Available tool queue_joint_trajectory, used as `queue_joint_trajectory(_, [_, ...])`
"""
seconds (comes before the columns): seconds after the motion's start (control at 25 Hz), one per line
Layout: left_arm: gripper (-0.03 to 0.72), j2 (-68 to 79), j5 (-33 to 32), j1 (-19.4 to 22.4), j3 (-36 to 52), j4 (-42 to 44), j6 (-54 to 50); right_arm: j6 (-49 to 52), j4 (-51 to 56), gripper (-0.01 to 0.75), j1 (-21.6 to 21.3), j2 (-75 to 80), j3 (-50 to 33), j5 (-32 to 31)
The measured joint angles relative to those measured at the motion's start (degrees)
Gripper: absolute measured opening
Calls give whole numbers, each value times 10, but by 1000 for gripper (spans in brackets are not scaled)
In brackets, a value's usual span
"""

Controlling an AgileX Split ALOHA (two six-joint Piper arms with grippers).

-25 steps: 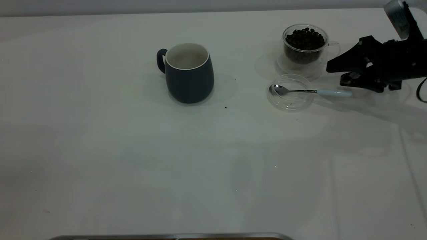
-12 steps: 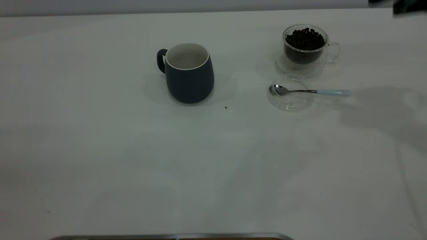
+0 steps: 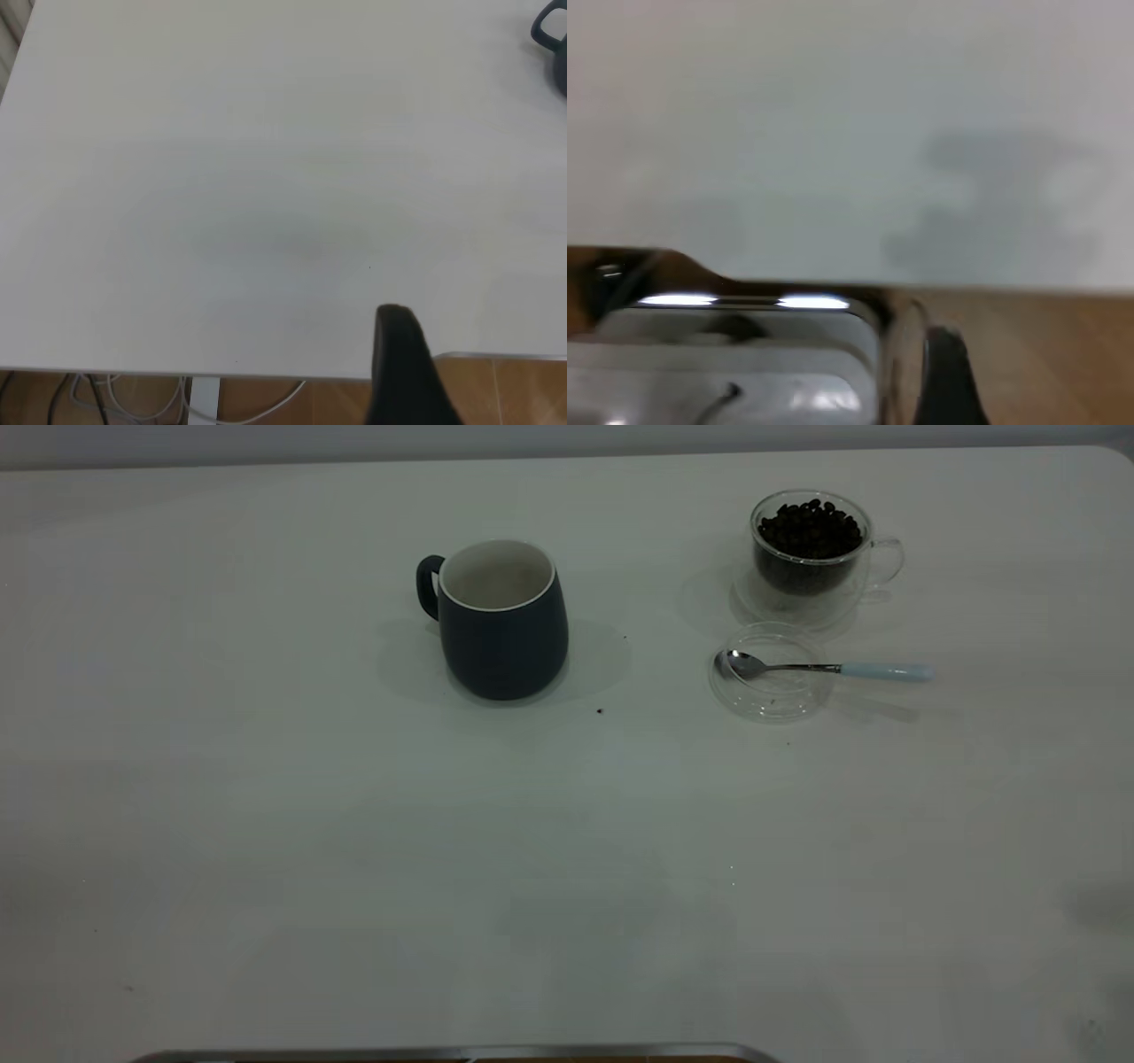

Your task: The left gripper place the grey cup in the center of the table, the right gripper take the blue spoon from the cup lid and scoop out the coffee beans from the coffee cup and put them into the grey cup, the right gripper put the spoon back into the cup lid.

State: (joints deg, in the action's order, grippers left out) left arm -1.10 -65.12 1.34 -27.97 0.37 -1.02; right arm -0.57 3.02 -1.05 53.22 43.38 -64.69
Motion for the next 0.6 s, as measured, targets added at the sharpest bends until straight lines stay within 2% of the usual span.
queue_joint_trajectory(0.16, [508,0,0,0,0,0,1,15,-1,563,0,-138,-52,-29])
queue_joint_trajectory(0.4, [508,0,0,0,0,0,1,10,5,563,0,-284,-151,6])
queue_joint_trajectory(0.6, [508,0,0,0,0,0,1,9,3,563,0,-380,-159,10])
